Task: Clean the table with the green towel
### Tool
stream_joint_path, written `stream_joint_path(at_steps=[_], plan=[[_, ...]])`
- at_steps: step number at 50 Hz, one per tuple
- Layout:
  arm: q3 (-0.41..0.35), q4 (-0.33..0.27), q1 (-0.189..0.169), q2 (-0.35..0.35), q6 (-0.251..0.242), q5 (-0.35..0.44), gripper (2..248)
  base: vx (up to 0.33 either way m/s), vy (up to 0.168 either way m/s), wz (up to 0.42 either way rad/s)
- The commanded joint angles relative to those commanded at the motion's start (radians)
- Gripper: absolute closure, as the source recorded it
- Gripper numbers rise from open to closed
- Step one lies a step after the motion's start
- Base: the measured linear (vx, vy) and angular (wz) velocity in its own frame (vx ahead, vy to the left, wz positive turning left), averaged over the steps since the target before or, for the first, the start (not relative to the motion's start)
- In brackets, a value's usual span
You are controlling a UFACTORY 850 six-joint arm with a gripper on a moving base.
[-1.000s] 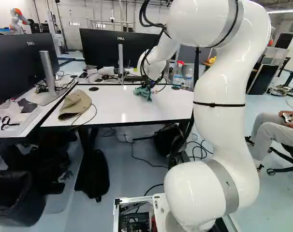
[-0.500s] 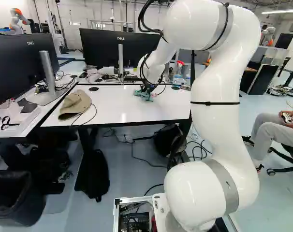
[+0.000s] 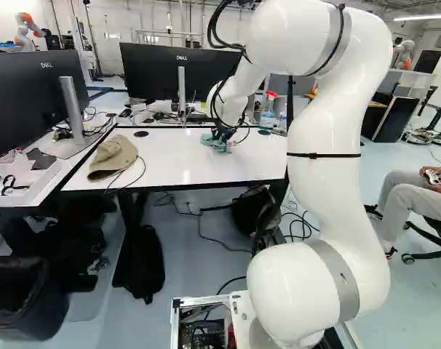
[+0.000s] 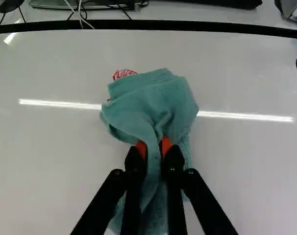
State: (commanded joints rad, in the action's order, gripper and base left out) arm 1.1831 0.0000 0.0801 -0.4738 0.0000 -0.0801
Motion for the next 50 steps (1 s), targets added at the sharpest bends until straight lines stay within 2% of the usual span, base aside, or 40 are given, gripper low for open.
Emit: stream_joint_path(at_steps=[9, 22, 50], plan=[[0.008, 0.000, -0.007, -0.006, 0.000, 0.000, 195, 0.000, 0.000, 0.000], [0.052, 0.000, -0.036, -0.039, 0.000, 0.000, 195, 0.000, 0.000, 0.000], [0.201, 0.000, -0.068, -0.148, 0.000, 0.000, 195, 0.000, 0.000, 0.000]])
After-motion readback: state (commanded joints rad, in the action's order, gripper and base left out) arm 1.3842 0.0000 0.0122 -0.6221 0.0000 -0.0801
